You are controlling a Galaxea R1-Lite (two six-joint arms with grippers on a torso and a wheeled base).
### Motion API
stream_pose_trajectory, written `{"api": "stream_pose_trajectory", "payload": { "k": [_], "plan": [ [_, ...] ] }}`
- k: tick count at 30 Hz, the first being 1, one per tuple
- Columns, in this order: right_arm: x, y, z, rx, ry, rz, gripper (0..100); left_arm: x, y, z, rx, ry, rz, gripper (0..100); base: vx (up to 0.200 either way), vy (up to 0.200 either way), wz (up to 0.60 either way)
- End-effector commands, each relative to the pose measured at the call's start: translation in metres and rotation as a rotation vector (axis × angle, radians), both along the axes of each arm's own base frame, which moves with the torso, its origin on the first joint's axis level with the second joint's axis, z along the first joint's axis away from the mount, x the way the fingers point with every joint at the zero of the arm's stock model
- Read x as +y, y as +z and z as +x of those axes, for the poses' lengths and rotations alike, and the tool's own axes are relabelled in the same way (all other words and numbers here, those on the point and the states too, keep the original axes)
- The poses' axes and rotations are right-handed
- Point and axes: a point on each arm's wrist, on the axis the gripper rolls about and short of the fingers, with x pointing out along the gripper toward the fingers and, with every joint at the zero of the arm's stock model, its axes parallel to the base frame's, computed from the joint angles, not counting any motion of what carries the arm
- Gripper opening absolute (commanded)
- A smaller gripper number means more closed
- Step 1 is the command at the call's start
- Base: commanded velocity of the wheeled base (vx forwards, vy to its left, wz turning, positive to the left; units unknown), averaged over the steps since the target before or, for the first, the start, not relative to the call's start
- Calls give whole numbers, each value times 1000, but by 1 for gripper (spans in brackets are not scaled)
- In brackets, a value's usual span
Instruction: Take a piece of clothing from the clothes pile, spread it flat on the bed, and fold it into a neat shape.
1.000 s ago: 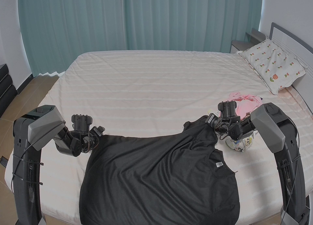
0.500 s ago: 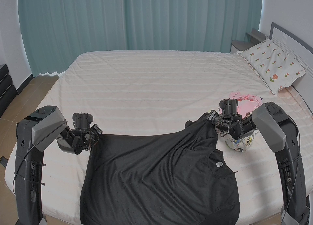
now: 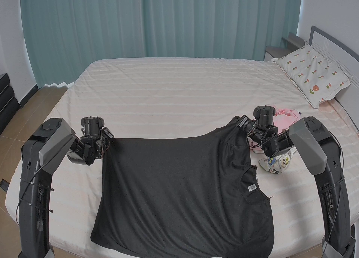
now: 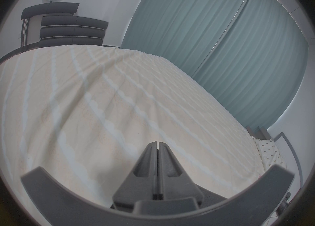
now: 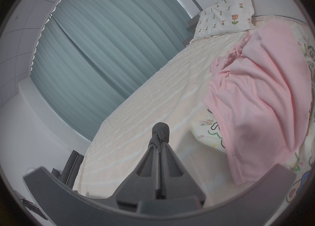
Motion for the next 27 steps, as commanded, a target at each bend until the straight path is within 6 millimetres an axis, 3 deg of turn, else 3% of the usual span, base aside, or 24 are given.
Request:
{"api": "stream_pose_trajectory", "payload": {
  "k": [1, 13, 14, 15, 24, 27],
  "plan": [
    [2, -16, 4, 7, 3, -8, 0, 1, -20, 8, 26, 15, 12, 0, 0, 0, 0],
    [6, -31, 4, 31, 14, -23, 0, 2, -33, 17, 26, 54, 84, 0, 0, 0, 0],
    [6, -32, 4, 32, 14, -24, 100, 2, -33, 17, 26, 54, 84, 0, 0, 0, 0],
    [6, -33, 4, 32, 14, -24, 100, 2, -33, 17, 26, 54, 84, 100, 0, 0, 0],
    [0, -26, 3, 28, -16, -33, 100, 2, -31, 15, 26, 54, 83, 100, 0, 0, 0],
    [-8, -9, -8, 42, -38, -42, 100, 12, -10, 9, 7, 77, 73, 100, 0, 0, 0]
  ]
}}
